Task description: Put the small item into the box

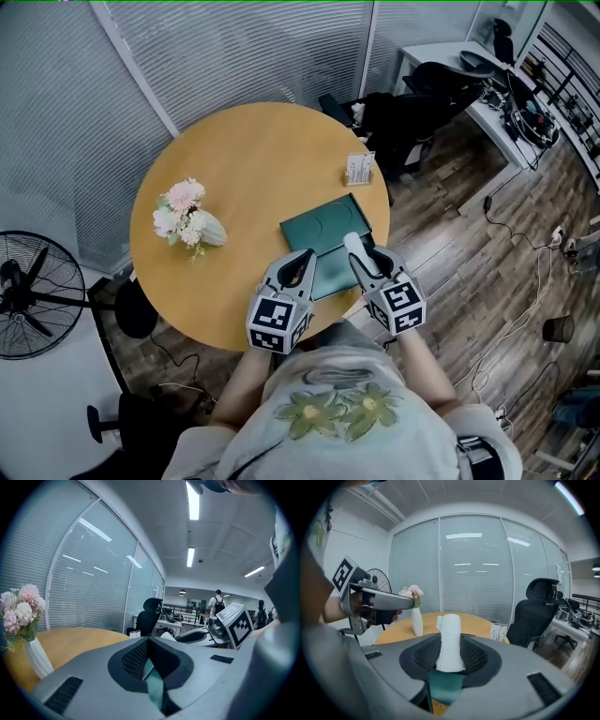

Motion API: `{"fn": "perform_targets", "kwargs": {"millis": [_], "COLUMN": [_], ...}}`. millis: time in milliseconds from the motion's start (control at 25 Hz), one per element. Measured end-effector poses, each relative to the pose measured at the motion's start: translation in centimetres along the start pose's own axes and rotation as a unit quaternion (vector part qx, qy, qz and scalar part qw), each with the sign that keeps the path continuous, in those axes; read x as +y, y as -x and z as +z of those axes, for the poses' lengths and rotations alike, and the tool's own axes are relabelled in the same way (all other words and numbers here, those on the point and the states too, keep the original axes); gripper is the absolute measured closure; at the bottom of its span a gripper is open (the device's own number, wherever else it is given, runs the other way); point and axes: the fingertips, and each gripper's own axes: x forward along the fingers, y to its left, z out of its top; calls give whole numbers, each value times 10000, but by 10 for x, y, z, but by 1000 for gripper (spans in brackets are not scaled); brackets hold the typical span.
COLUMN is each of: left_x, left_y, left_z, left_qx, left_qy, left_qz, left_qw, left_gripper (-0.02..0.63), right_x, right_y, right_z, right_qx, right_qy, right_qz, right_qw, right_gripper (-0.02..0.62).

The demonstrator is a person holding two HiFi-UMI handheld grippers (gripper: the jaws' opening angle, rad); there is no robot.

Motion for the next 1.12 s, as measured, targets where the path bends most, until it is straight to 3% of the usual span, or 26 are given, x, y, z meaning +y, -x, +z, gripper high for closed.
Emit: {"fn": "perform_targets", "kwargs": {"millis": [1120], "left_x": [1], "left_y": [-17], "left_z": [-11], "left_qx": [228], "left_qy": [27], "left_qz": [42], "left_qw": [9997], "left_gripper": [606], "right_x": [-5], "right_y": [-22], "right_z": [-50], "right_qx": [682], "right_qy": [163], "right_qz": [321], "right_qw": [9970], "right_gripper": [462]}}
